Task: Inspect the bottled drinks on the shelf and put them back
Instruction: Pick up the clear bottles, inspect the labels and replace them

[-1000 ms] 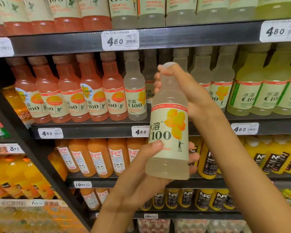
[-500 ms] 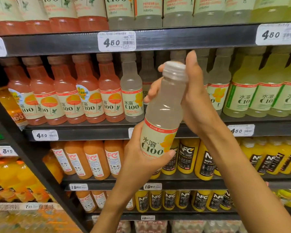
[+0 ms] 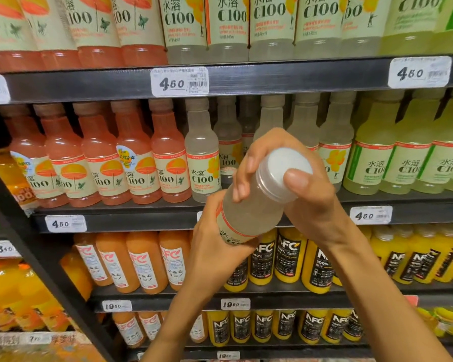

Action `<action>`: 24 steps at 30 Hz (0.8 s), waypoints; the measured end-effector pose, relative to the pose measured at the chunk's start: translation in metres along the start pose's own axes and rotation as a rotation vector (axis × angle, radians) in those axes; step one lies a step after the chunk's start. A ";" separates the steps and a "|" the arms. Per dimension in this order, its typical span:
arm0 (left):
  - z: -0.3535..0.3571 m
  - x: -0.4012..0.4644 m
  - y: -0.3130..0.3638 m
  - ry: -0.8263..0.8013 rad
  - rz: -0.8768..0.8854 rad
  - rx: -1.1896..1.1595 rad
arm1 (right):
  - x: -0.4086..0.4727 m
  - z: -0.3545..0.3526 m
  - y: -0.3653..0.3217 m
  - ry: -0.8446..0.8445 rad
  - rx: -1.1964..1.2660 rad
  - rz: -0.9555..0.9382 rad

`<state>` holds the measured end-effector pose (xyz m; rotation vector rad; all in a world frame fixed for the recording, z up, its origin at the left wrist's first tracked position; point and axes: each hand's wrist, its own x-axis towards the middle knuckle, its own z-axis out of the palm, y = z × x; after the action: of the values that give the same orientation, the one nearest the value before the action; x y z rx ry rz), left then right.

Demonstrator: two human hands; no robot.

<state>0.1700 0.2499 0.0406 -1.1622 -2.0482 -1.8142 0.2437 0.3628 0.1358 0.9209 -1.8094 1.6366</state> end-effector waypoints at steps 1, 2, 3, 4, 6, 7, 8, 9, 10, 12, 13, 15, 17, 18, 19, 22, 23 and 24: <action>0.000 0.001 -0.001 -0.016 -0.008 -0.008 | -0.001 0.001 0.000 -0.012 -0.019 -0.003; -0.001 0.001 -0.002 -0.037 -0.016 -0.019 | -0.001 0.001 0.000 -0.026 -0.041 0.001; -0.003 0.000 -0.002 -0.062 -0.021 -0.036 | -0.002 0.002 -0.001 -0.038 -0.062 0.010; -0.004 -0.001 -0.002 -0.091 -0.026 -0.056 | -0.002 0.002 -0.001 -0.045 -0.078 0.021; -0.009 -0.006 0.000 -0.174 -0.063 -0.089 | 0.002 0.003 -0.003 -0.037 -0.080 0.033; -0.011 -0.009 0.001 -0.230 -0.095 -0.107 | 0.005 0.002 -0.004 -0.029 -0.064 0.044; -0.012 -0.012 0.002 -0.287 -0.132 -0.130 | 0.008 0.002 -0.005 -0.019 -0.036 0.069; -0.013 -0.015 0.004 -0.343 -0.164 -0.155 | 0.011 0.000 -0.005 -0.009 0.005 0.109; -0.014 -0.017 0.005 -0.394 -0.185 -0.178 | 0.013 -0.003 -0.005 0.000 0.045 0.163; -0.016 -0.020 0.005 -0.477 -0.206 -0.219 | 0.016 -0.009 -0.002 0.019 0.106 0.272; -0.016 -0.021 0.005 -0.496 -0.222 -0.238 | 0.016 -0.011 0.001 0.040 0.121 0.307; -0.016 -0.022 0.004 -0.487 -0.249 -0.274 | 0.017 -0.013 0.004 0.125 0.100 0.339; -0.014 -0.021 0.003 -0.432 -0.259 -0.309 | 0.018 -0.013 0.007 0.241 0.021 0.322; -0.013 -0.020 0.003 -0.389 -0.248 -0.309 | 0.018 -0.012 0.009 0.308 -0.020 0.305; -0.012 -0.018 0.004 -0.334 -0.221 -0.288 | 0.019 -0.012 0.011 0.376 -0.043 0.292; -0.007 -0.011 0.010 -0.174 -0.116 -0.215 | 0.020 -0.014 0.017 0.525 -0.030 0.308; -0.006 -0.010 0.011 -0.146 -0.106 -0.232 | 0.020 -0.015 0.017 0.531 -0.004 0.336; -0.005 -0.010 0.012 -0.130 -0.111 -0.274 | 0.022 -0.017 0.017 0.506 0.045 0.365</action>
<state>0.1827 0.2402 0.0454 -1.2881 -2.0149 -2.1817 0.2156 0.3774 0.1442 0.1567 -1.6419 1.9184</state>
